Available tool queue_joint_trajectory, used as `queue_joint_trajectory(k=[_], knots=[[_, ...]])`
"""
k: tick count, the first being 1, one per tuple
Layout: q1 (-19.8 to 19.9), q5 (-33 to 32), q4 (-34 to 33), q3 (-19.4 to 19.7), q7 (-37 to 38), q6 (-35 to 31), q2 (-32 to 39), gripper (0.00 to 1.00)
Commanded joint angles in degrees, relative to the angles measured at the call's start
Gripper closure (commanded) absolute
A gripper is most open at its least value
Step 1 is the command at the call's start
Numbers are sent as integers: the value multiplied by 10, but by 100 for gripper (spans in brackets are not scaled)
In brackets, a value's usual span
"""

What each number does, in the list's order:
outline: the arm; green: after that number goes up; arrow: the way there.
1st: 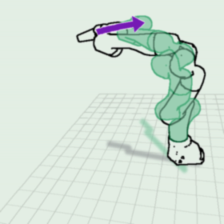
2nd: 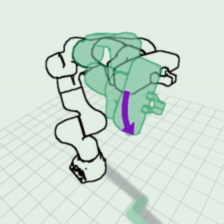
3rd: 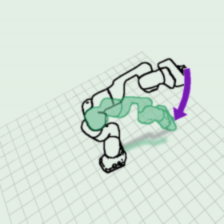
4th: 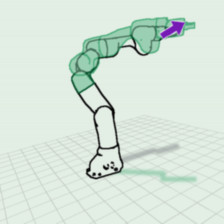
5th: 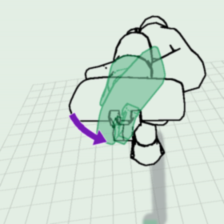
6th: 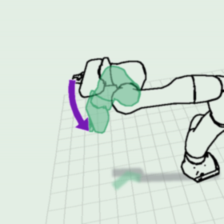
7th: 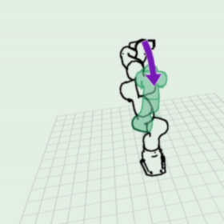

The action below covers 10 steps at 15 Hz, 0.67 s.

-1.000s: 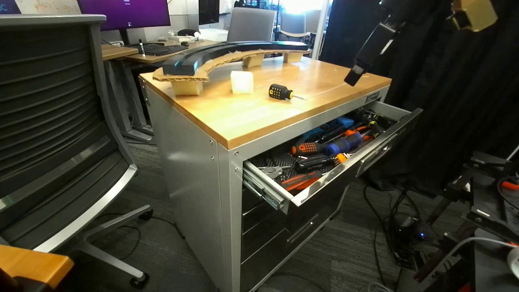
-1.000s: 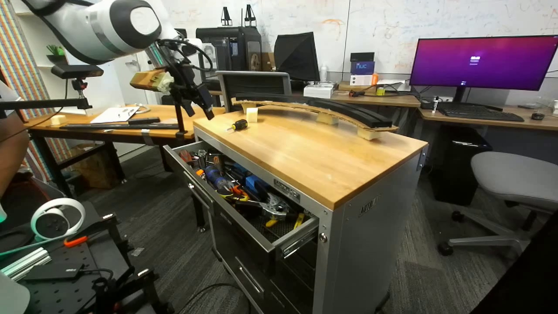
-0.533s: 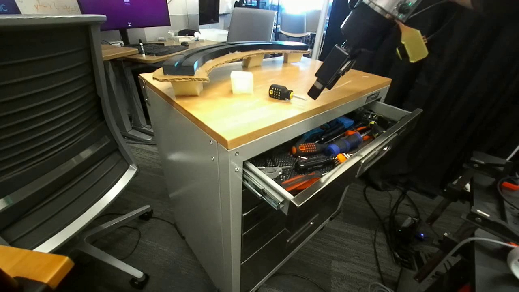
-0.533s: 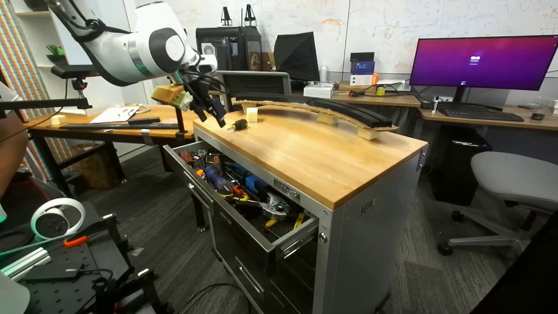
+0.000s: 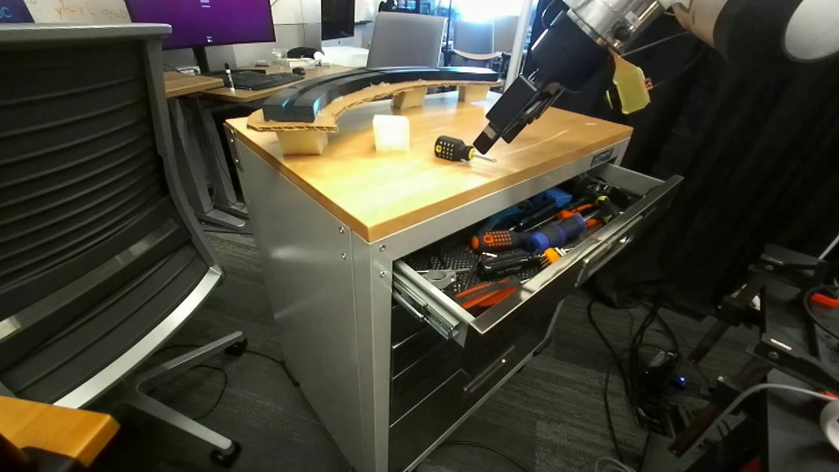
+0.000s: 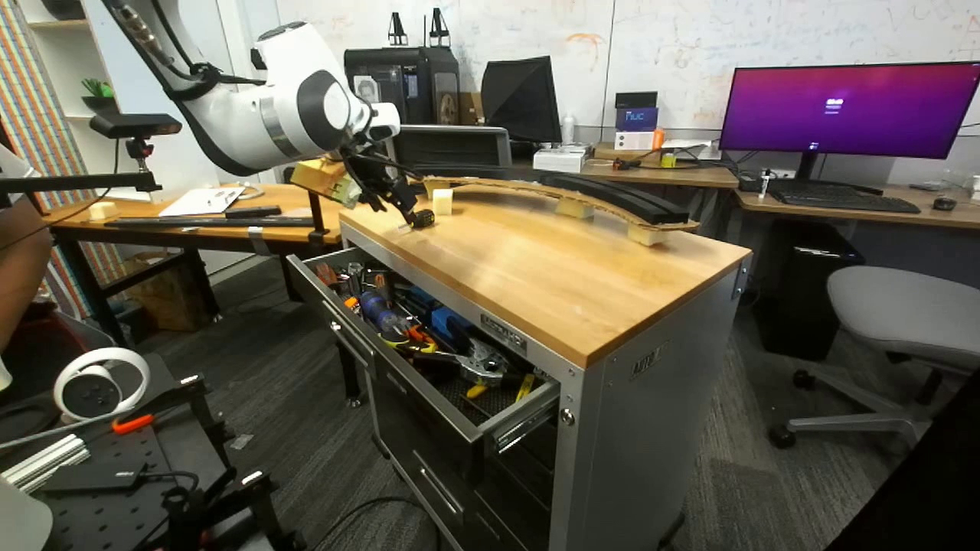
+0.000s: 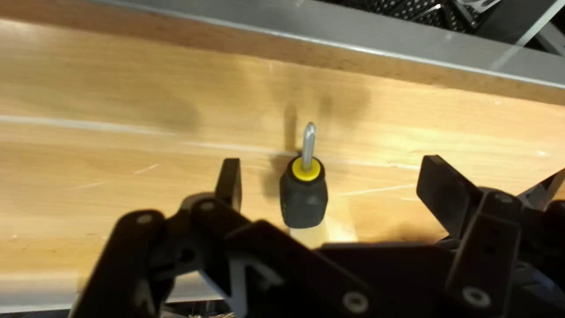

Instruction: Put the screwdriver in the drawer then close the drawer

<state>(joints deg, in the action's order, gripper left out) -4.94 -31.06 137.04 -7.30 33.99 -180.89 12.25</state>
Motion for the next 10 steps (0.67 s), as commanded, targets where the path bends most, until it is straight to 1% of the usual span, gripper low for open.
queue_joint_trajectory(k=[1,2,5,6,7,10], knots=[[-58,-53,-19,82,43,-30,13,0],[-69,-57,-21,95,49,-32,20,0],[-90,-53,-16,117,58,-53,32,0],[-103,-51,-16,130,63,-61,37,25],[-116,-49,-17,143,65,-68,41,25],[-173,-42,-23,203,76,-82,54,50]])
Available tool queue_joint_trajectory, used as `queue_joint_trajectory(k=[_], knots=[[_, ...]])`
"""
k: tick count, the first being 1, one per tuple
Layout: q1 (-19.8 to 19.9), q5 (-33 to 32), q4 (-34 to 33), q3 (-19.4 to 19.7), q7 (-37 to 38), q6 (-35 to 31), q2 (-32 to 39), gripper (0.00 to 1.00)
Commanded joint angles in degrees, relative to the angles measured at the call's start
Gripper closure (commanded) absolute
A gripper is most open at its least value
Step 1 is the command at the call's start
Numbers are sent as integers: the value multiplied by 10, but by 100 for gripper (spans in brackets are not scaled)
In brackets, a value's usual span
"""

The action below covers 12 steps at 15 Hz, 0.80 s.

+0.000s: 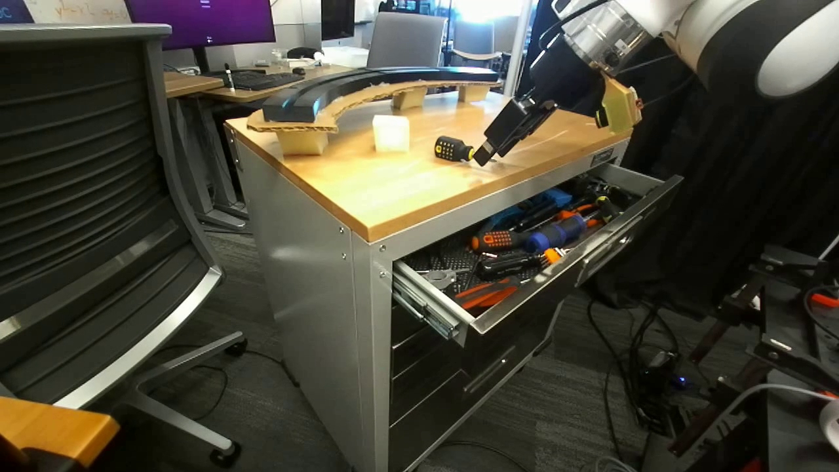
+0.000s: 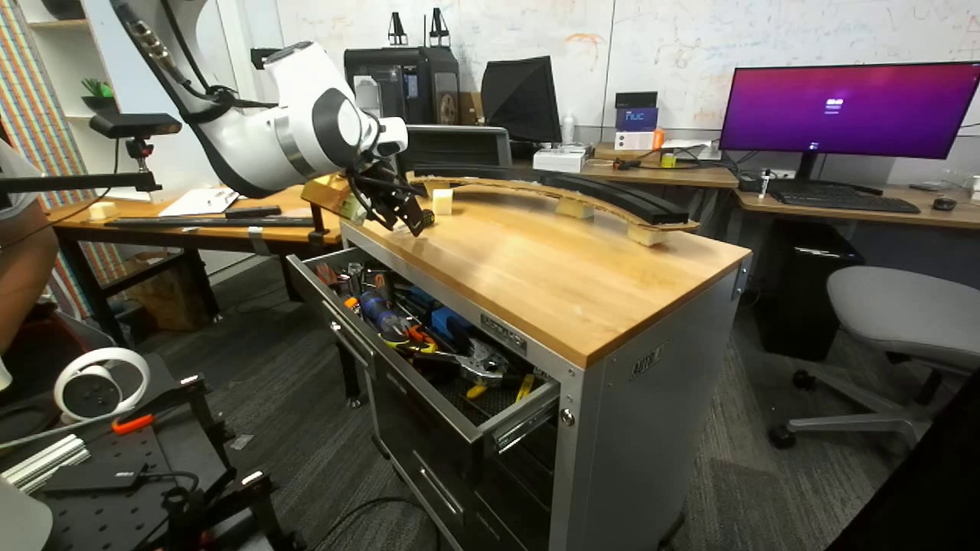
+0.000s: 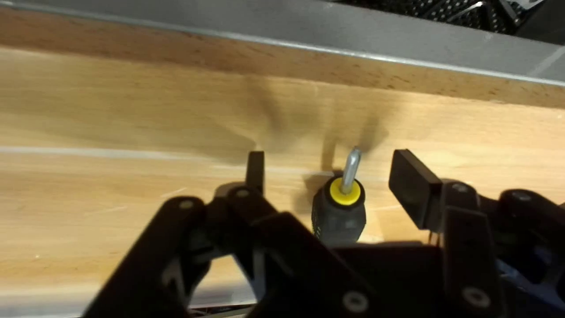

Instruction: Put the screwdriver in the drawer then close the drawer

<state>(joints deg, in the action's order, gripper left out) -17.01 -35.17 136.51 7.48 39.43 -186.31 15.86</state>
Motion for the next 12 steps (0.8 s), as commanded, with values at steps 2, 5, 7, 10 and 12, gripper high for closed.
queue_joint_trajectory(k=[2,5,7,10,12], knots=[[-94,3,-21,99,26,-31,24,65],[-134,10,-13,135,37,-35,29,89],[-131,11,-1,126,38,-34,24,100],[-99,3,22,86,25,-20,5,98],[-33,-4,49,9,11,-12,-14,98]])
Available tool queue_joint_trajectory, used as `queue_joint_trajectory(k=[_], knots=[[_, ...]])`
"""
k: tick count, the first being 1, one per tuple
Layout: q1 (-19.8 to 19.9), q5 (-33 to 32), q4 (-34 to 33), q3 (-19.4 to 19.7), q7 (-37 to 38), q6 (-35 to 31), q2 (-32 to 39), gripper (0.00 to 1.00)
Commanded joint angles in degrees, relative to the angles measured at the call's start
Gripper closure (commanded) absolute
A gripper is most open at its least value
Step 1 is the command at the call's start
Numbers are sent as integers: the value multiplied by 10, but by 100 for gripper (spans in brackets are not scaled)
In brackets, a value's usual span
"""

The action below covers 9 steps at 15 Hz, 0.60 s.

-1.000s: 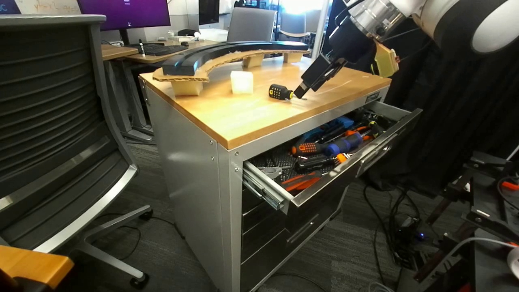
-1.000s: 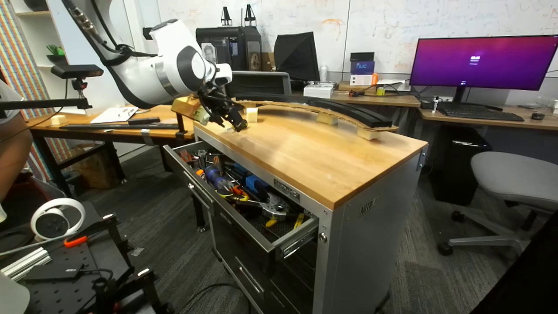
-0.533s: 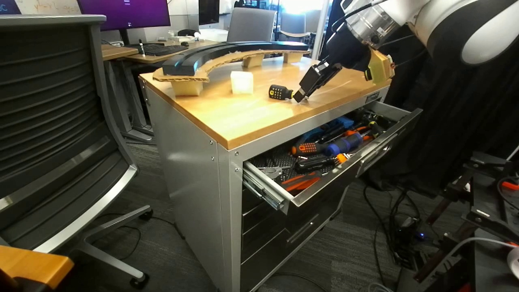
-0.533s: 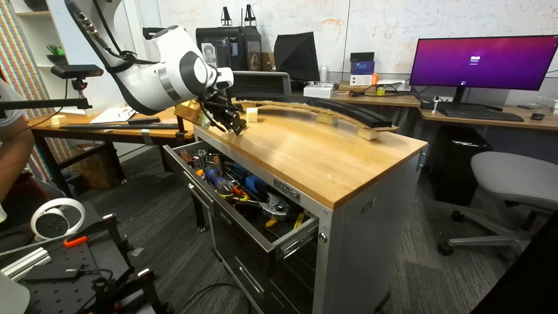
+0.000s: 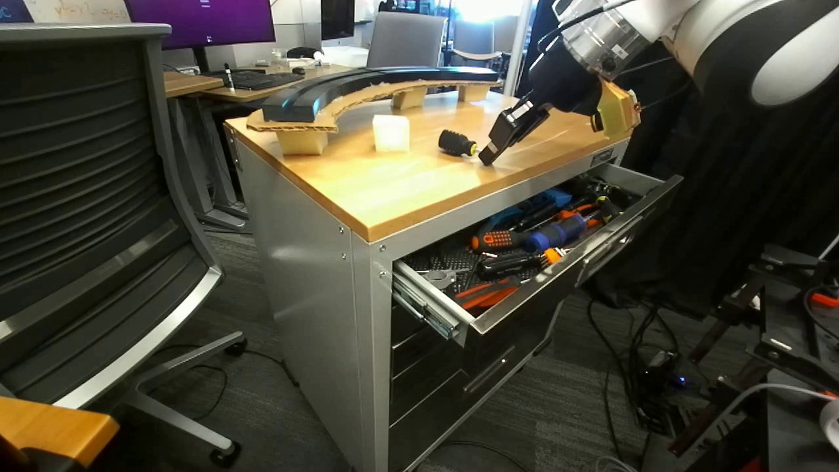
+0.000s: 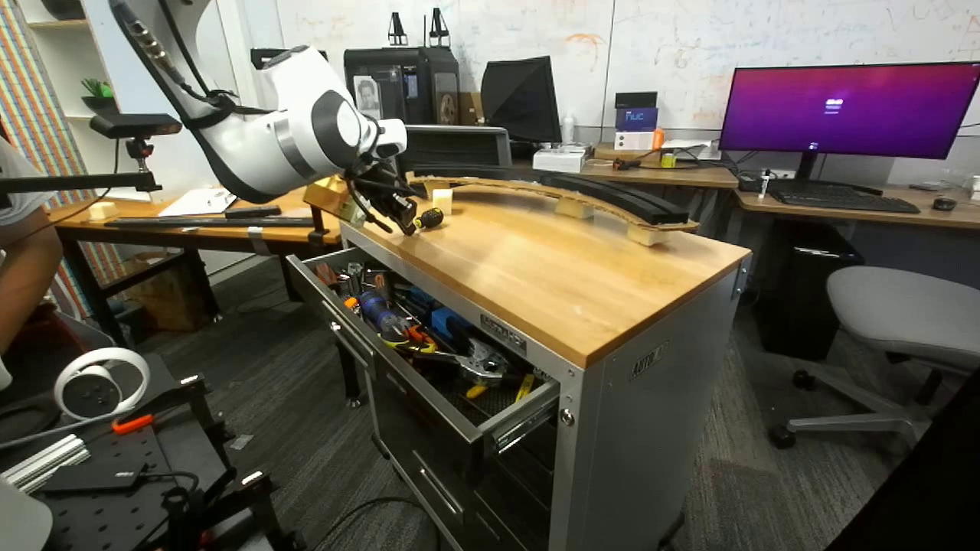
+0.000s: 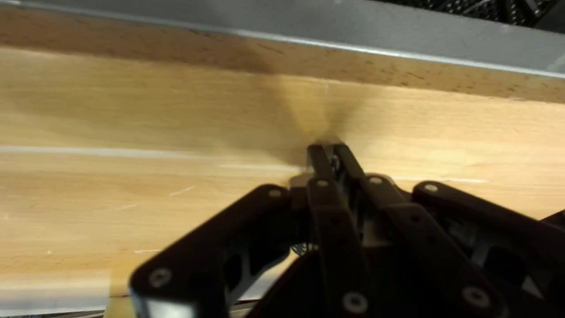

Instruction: Put the screwdriver in the drawer then close the drawer

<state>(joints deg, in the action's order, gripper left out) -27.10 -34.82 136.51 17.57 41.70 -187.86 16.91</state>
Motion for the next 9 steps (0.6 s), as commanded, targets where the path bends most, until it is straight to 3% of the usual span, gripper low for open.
queue_joint_trajectory(k=[1,2,6,9], knots=[[94,91,76,-140,-109,6,-38,98],[136,7,85,-178,-46,7,-45,98],[264,3,130,-335,-78,42,-70,98],[307,19,147,-390,-101,80,-77,98]])
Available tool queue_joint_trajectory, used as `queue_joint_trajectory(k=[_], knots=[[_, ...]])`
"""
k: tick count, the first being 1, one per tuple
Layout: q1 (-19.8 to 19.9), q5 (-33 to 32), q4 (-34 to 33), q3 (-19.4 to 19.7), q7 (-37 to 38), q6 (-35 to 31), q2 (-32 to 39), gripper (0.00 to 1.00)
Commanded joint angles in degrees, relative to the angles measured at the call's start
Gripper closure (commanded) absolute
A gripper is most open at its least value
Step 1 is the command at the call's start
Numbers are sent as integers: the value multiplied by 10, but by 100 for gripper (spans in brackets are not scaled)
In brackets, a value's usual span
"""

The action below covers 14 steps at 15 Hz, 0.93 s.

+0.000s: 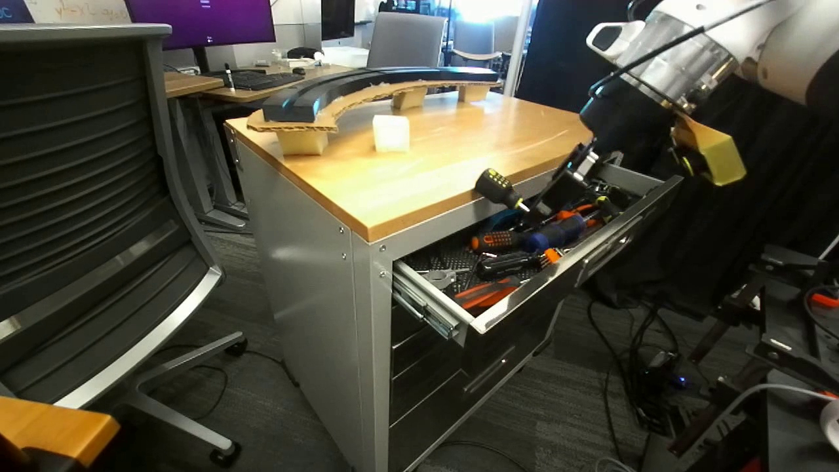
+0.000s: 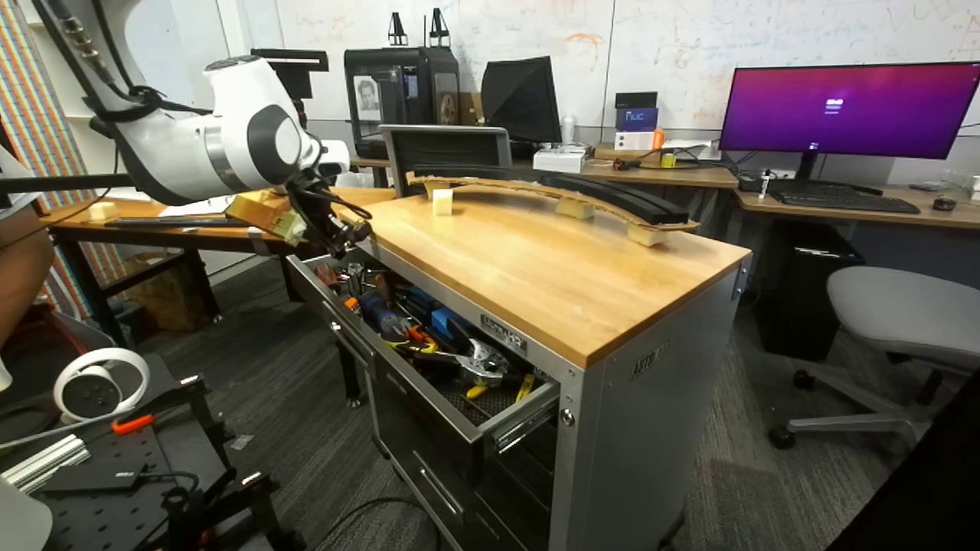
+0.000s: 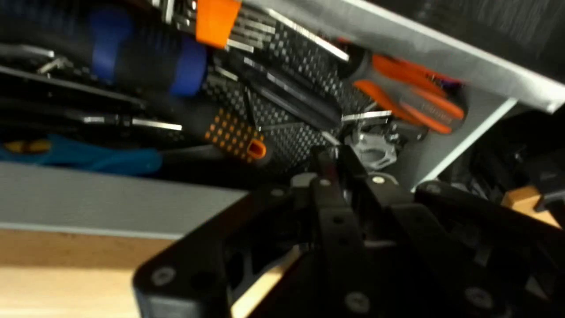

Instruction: Put the screwdriver in the drawer then close the drawer

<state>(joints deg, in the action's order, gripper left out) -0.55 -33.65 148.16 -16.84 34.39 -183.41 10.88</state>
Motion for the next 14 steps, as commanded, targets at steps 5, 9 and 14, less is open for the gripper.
queue_joint_trajectory(k=[5,9,14], knots=[[-5,123,37,-4,-128,53,-38,98],[-17,110,21,7,-121,75,-48,60],[0,166,32,-26,-139,175,-78,21]])
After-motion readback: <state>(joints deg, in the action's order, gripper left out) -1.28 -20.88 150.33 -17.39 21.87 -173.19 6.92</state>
